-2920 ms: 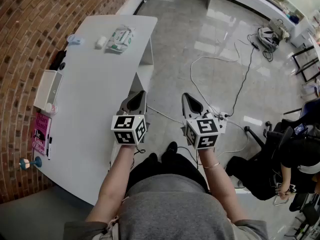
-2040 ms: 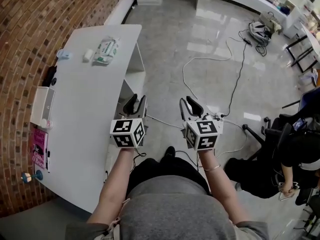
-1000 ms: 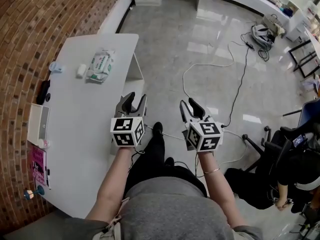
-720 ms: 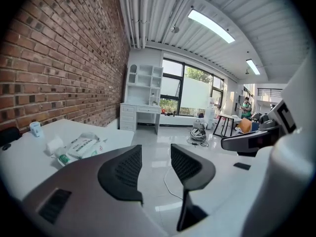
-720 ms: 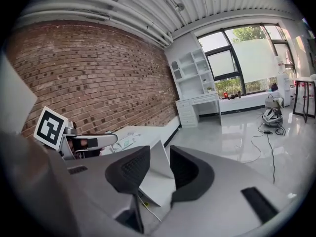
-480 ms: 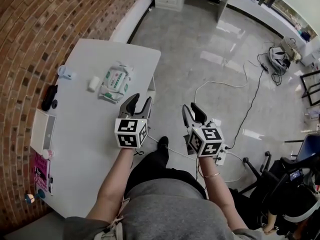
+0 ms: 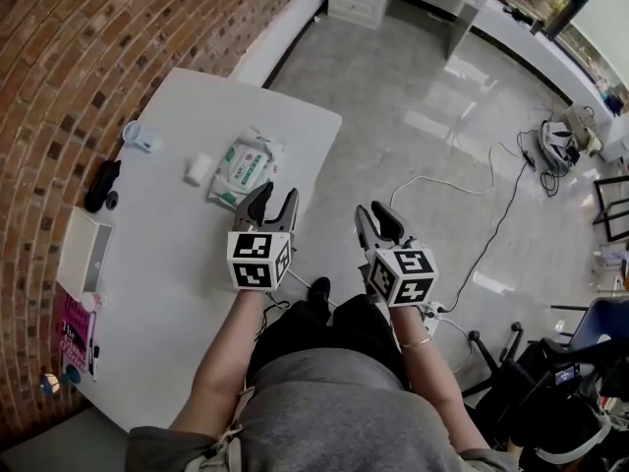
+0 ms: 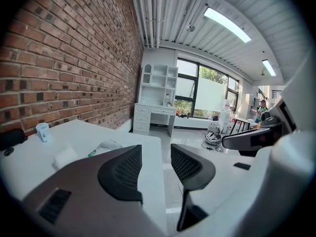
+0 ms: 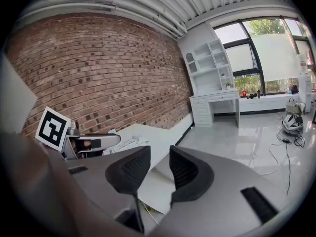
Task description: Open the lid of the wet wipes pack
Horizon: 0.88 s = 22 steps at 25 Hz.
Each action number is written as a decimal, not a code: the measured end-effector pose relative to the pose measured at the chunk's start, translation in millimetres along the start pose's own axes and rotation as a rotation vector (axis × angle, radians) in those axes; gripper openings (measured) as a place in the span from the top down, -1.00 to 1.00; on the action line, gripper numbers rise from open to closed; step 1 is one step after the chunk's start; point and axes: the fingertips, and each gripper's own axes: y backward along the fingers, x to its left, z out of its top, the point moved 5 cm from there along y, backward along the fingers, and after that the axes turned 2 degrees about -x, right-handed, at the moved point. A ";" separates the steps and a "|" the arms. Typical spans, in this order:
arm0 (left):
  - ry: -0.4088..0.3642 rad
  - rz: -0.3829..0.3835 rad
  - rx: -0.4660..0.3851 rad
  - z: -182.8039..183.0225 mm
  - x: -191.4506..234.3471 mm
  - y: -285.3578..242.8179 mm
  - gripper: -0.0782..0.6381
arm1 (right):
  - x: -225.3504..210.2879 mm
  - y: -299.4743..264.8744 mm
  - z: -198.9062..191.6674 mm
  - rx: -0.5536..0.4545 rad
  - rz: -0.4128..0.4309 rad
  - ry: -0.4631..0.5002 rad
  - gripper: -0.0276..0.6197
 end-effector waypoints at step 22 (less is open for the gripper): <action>0.091 0.387 0.034 -3.0 51.9 8.5 0.30 | 22.6 -108.6 22.0 0.159 0.398 0.088 0.55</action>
